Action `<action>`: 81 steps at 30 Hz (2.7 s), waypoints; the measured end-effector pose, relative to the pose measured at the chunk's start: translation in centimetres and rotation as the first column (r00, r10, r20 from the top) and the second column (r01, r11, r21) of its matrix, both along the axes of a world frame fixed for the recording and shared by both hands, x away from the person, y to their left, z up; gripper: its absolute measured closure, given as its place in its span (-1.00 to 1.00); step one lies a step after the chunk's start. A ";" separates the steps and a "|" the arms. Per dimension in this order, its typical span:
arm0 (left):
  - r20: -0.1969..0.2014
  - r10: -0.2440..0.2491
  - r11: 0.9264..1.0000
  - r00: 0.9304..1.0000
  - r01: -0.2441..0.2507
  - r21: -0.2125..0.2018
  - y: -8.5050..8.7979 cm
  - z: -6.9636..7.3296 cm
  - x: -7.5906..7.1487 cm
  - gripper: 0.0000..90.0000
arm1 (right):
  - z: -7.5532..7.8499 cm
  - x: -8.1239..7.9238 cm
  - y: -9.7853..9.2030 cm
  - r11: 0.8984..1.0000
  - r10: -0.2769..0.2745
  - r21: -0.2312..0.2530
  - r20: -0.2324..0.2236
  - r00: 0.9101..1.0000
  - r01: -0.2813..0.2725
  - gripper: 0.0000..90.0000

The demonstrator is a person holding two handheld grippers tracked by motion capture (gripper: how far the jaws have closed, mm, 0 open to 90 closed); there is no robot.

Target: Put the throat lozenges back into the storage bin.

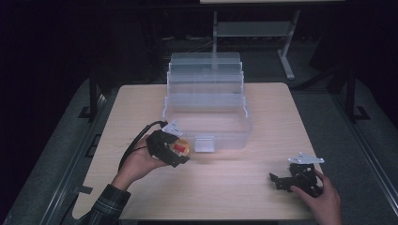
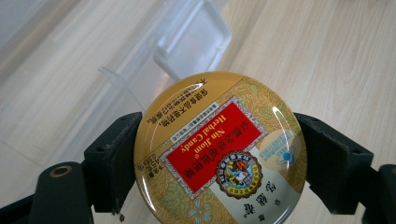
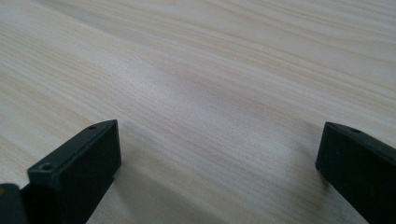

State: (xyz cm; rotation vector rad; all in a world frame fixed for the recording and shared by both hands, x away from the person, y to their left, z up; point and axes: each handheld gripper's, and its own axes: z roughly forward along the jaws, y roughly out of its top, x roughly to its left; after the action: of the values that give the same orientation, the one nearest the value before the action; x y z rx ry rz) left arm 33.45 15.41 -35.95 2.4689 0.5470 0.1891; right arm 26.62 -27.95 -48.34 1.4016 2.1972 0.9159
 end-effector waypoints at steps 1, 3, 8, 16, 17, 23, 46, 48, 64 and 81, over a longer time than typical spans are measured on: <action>0.000 0.003 1.000 1.000 -0.003 -0.003 0.0 0.1 0.0 -0.57 | 0.0 0.0 0.0 1.000 0.001 -0.001 0.001 1.000 -0.001 -1.00; 0.001 0.006 1.000 1.000 -0.006 -0.002 0.1 0.3 0.2 -0.57 | 0.0 0.0 0.0 1.000 0.001 0.000 0.001 1.000 -0.001 -1.00; 0.008 0.007 1.000 1.000 -0.007 -0.008 0.2 0.7 0.8 -0.57 | 0.0 0.0 0.0 1.000 0.001 0.000 0.001 1.000 -0.001 -1.00; 0.012 0.026 1.000 1.000 -0.026 -0.014 0.3 1.2 1.5 -0.57 | 0.0 0.0 0.0 1.000 -0.001 -0.001 0.003 1.000 0.001 -1.00; 0.015 0.024 1.000 1.000 -0.024 -0.010 0.4 1.3 1.7 -0.57 | 0.0 0.0 0.0 1.000 -0.001 -0.001 0.003 1.000 0.001 -1.00; 0.025 0.036 0.999 0.999 -0.035 -0.011 0.6 1.9 2.4 -0.56 | 0.0 0.0 0.0 1.000 -0.001 -0.002 0.002 1.000 0.001 -1.00; 0.030 0.086 0.996 0.996 -0.086 0.001 0.7 2.9 5.5 -0.57 | 0.0 0.0 0.0 1.000 -0.001 -0.001 0.001 1.000 0.001 -1.00; 0.028 0.086 0.996 0.996 -0.086 0.002 0.7 2.8 5.8 -0.56 | 0.0 0.0 0.0 1.000 -0.001 -0.001 0.002 1.000 0.001 -1.00; 0.027 0.138 0.990 0.990 -0.138 0.007 1.6 1.9 7.6 -0.57 | 0.0 0.0 0.0 1.000 0.000 -0.002 0.002 1.000 0.000 -1.00; 0.026 0.187 0.982 0.982 -0.187 0.019 2.4 0.7 9.4 -0.57 | 0.0 0.0 0.0 1.000 -0.001 -0.001 0.002 1.000 0.001 -1.00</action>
State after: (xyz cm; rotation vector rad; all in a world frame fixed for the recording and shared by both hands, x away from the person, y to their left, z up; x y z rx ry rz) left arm 42.84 17.78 -35.24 2.4312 0.7711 0.3007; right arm 26.63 -27.95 -48.36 1.4004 2.1957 0.9149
